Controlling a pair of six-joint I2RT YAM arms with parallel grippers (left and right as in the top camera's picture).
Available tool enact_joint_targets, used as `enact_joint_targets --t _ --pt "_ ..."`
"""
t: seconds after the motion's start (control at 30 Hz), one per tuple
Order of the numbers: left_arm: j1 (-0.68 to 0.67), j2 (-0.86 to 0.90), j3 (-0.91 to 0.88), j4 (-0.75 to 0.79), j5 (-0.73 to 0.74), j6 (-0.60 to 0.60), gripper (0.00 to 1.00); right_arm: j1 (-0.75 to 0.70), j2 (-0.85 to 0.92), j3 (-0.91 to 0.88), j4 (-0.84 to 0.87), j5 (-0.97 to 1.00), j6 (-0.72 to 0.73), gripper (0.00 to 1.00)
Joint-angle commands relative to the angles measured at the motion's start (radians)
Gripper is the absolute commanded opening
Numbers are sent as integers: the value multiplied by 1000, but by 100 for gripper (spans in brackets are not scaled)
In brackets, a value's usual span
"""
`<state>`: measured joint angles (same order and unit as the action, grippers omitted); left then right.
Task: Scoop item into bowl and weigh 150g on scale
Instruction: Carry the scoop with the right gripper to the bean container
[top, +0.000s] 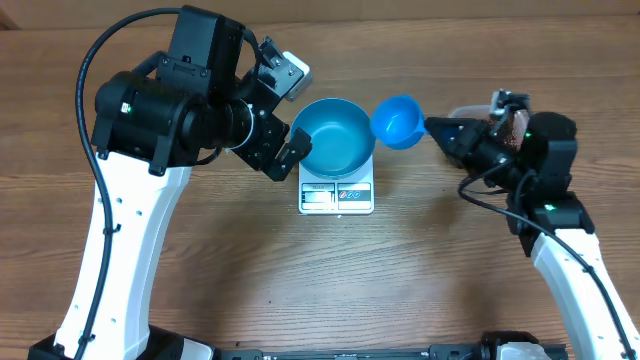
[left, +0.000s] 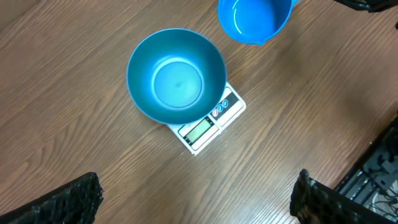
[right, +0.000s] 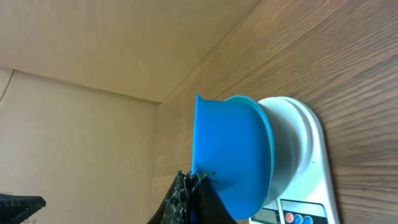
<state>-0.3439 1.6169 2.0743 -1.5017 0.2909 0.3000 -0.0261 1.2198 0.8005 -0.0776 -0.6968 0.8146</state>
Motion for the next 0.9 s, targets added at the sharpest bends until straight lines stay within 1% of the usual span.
enact_joint_targets --t 0.0,0.07,0.1,0.23,0.3,0.37,0.47,0.57,0.6,0.67,0.7,0.73,0.87 --pt "11 -8 14 13 47 30 99 -60 -30 51 -70 -56 -78 4" --pt "11 -8 14 16 47 30 100 -82 -31 101 -159 -43 -125 4" --pt "11 -8 14 17 47 29 100 -89 -31 150 -241 -7 -166 4" --pt "11 -6 14 17 51 28 100 -88 -31 326 -513 185 -280 4" --pt "10 -2 14 17 51 26 100 -88 -31 384 -595 254 -312 4" --pt "10 6 11 17 51 26 100 -88 -31 473 -724 391 -351 4" --pt "10 31 0 15 51 26 100 -88 -31 554 -863 608 -353 4" --pt "9 68 -16 14 51 26 100 -88 -31 586 -945 756 -352 4" --pt "9 91 -30 16 51 26 90 -88 -31 590 -968 800 -352 4" --pt "9 122 -43 15 58 25 49 -88 -31 590 -987 822 -353 4" --pt "8 144 -51 18 70 18 18 -88 -31 590 -992 826 -352 4" --pt "5 156 -55 24 75 10 4 -88 -31 590 -996 828 -353 4" --pt "-25 174 -91 77 52 10 4 -88 -31 590 -1002 828 -352 4"
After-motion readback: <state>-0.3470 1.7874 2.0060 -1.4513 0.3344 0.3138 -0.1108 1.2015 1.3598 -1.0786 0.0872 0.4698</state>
